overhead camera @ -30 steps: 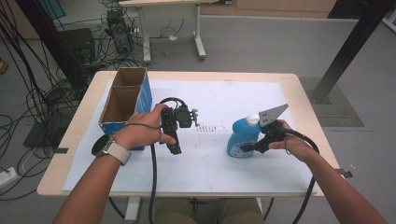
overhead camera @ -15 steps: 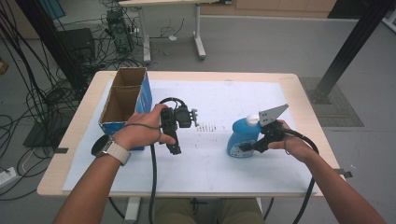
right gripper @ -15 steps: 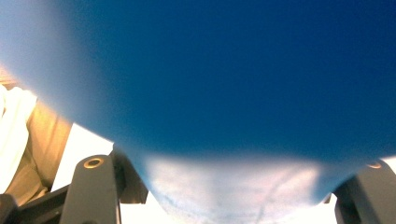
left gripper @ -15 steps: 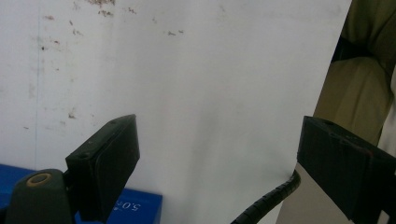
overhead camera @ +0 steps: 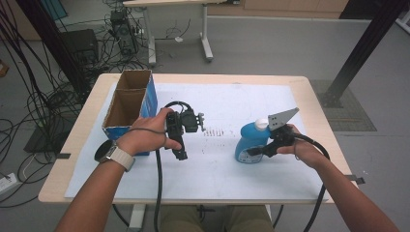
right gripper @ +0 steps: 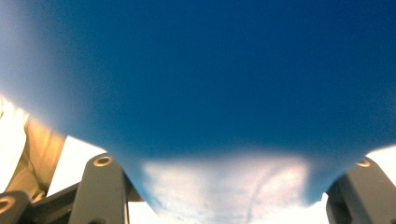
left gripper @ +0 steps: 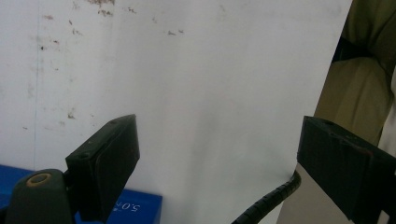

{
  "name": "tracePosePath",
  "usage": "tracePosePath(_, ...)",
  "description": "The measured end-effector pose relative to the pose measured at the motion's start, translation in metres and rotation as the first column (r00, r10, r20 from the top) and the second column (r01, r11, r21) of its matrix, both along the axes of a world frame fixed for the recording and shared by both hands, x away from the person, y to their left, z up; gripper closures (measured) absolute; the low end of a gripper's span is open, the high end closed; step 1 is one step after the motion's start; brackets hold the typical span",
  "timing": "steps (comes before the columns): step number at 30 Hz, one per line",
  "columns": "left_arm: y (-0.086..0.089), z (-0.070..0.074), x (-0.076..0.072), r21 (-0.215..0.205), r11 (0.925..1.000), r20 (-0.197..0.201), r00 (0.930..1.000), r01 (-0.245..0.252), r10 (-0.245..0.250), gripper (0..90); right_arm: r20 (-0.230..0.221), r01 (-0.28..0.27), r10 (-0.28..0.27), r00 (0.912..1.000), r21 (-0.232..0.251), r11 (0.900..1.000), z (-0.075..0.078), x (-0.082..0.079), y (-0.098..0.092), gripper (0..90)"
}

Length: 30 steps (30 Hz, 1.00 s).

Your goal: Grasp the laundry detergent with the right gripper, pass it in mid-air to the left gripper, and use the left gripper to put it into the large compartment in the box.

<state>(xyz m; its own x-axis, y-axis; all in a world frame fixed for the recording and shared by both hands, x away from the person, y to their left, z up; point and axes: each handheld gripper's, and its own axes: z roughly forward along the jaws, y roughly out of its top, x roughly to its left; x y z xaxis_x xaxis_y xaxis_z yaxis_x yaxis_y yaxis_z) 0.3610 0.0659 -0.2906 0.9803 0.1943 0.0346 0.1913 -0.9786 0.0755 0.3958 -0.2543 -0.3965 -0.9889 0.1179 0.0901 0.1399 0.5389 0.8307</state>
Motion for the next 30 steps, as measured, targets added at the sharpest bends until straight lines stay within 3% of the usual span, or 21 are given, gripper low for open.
tracePosePath(30,0.0001,-0.0005,-0.0001,-0.007,1.0,0.004,1.0,-0.002,0.002,13.4,0.017,-0.006,0.006,0.9998,0.0,1.0,-0.0002,-0.0001,0.0,41.0)
